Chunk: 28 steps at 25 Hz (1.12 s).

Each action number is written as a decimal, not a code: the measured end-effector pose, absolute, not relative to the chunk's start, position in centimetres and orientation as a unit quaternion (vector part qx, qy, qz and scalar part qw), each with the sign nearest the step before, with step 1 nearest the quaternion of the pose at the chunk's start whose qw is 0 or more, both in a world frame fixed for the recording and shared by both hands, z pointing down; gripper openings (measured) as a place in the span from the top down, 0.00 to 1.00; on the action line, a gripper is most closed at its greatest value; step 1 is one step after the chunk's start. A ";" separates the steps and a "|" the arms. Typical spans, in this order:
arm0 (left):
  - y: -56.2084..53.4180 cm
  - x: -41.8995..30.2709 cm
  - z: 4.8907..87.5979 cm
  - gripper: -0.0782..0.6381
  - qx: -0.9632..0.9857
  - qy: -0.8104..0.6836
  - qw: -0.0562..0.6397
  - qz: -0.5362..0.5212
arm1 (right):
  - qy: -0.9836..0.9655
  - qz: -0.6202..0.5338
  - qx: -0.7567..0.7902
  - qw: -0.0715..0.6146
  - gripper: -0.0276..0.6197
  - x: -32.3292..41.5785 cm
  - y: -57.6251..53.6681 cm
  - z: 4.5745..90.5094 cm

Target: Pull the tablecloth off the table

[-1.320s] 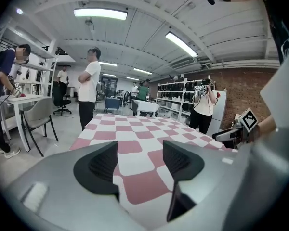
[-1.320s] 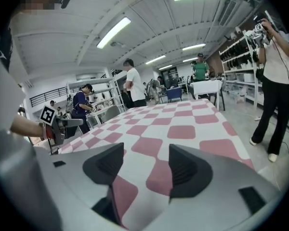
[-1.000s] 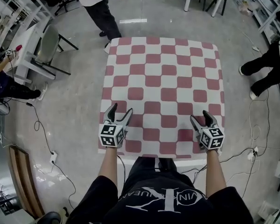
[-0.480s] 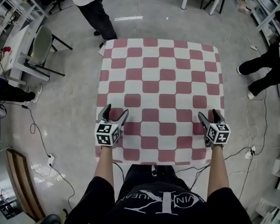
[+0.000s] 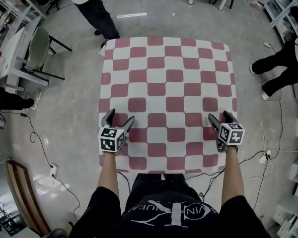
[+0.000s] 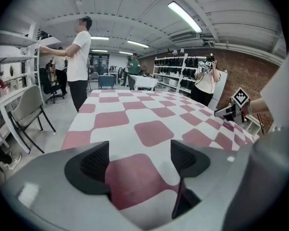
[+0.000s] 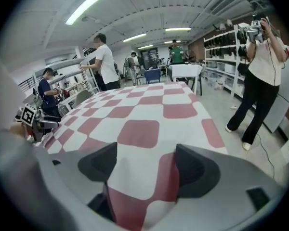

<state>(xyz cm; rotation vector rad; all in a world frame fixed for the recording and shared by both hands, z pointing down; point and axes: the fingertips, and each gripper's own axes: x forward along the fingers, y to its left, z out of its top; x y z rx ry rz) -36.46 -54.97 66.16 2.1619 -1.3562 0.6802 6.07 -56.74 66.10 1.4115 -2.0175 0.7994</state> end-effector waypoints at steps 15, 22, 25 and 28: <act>-54.8 -35.2 67.1 0.32 0.787 -0.466 0.291 0.280 | -0.747 0.260 0.478 0.381 0.46 3.8 -56.2 66.6; -54.9 -35.0 67.0 0.31 0.781 -0.475 0.294 0.278 | -0.745 0.259 0.480 0.384 0.58 3.3 -56.1 66.5; -55.1 -34.7 67.1 0.31 0.781 -0.476 0.298 0.275 | -0.743 0.258 0.481 0.387 0.63 3.3 -56.3 66.5; -55.2 -34.4 67.1 0.31 0.778 -0.478 0.305 0.269 | -0.740 0.255 0.485 0.389 0.67 3.4 -56.2 66.4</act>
